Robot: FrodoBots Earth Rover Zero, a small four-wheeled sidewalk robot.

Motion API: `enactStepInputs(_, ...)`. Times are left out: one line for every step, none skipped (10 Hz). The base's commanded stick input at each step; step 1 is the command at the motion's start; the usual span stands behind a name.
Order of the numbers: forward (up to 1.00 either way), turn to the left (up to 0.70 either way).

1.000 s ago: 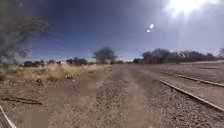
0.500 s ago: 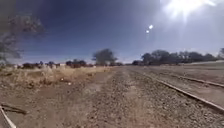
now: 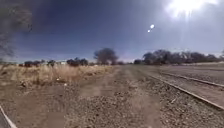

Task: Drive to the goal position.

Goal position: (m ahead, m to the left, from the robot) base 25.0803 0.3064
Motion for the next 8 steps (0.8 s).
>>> enactStepInputs(0.70,0.00)
enactStepInputs(0.70,0.00)
enactStepInputs(0.70,0.00)
enactStepInputs(0.70,0.00)
enactStepInputs(0.70,0.00)
enactStepInputs(0.70,0.00)
enactStepInputs(0.70,0.00)
enactStepInputs(0.70,0.00)
